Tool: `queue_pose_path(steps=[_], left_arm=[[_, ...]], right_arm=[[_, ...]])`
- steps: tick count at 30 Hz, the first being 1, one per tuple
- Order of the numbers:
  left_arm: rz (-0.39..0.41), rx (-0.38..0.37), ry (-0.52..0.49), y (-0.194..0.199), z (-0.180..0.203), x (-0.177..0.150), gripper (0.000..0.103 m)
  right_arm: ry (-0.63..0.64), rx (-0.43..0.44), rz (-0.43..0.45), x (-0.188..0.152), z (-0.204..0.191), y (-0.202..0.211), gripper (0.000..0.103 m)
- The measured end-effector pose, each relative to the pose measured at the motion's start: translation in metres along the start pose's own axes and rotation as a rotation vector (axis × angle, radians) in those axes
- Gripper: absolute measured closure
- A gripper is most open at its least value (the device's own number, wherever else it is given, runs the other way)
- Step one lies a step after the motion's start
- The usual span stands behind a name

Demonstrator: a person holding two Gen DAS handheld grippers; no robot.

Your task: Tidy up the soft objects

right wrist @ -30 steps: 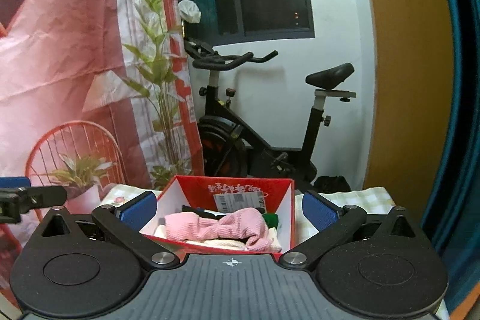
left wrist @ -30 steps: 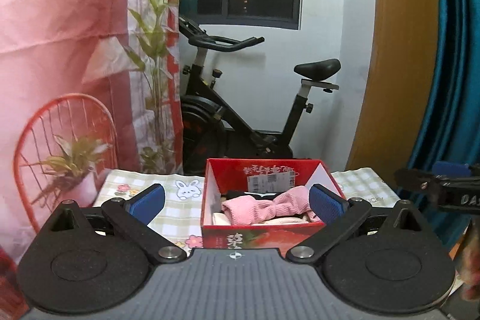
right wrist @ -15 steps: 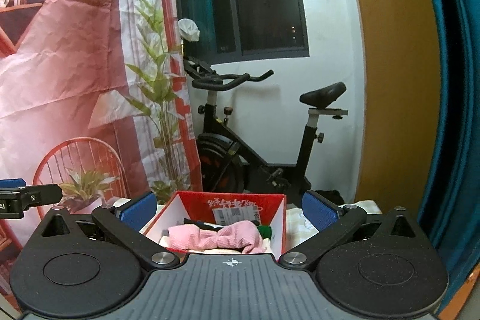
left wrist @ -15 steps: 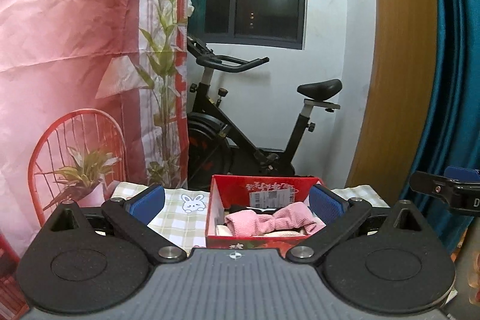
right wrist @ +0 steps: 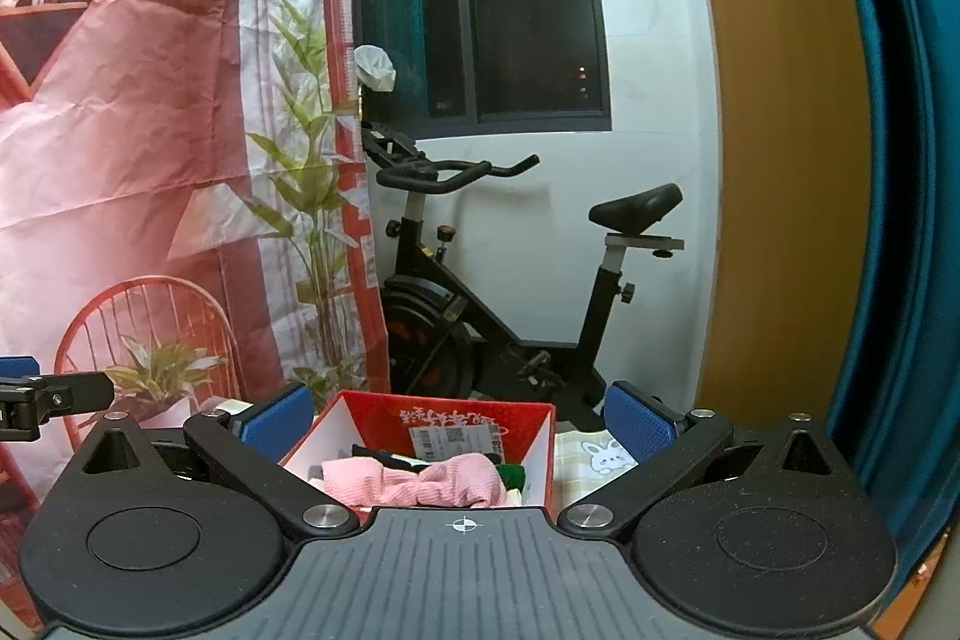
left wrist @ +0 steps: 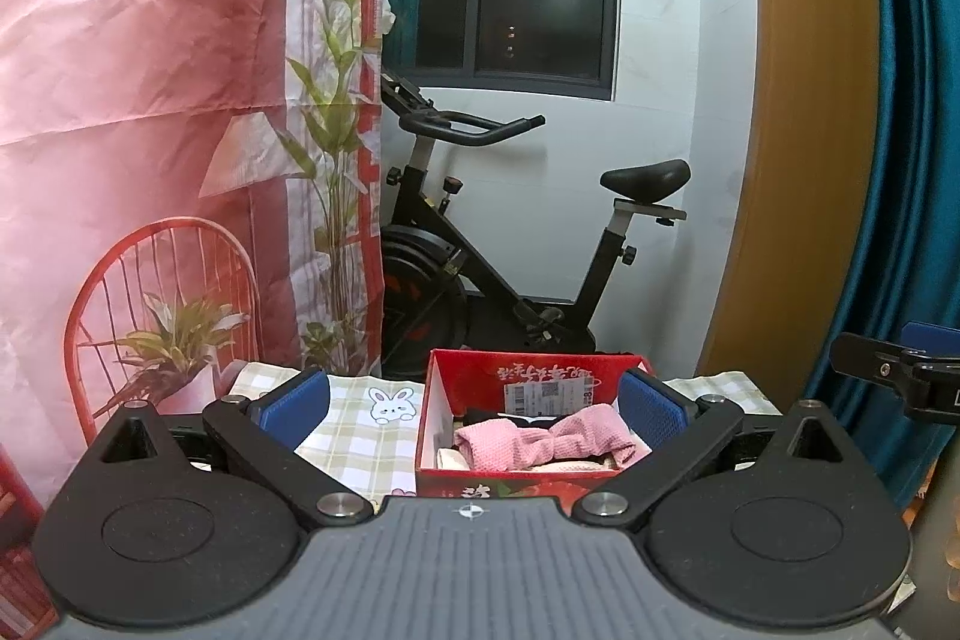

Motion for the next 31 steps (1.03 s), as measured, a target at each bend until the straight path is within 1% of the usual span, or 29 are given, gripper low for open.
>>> queue_pose_path(steps=[20,31], left_arm=[[-0.012,0.005,0.002,0.0014,-0.0011,0.0009,0.0],[-0.012,-0.001,0.003,0.0018,-0.0035,0.0003,0.0]], right_arm=[[0.004,-0.006,-0.008,0.0001,0.0031,-0.0021,0.0],[0.007,-0.007,-0.014,-0.0072,0.006,-0.0036,0.0]])
Point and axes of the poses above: each gripper's, at about its wrist camera, not at the fingertips, and y roughly against the way its jaws point, z to its right, x to its top, the point moved 4 cm from there along -y, roughly the way its jaws point
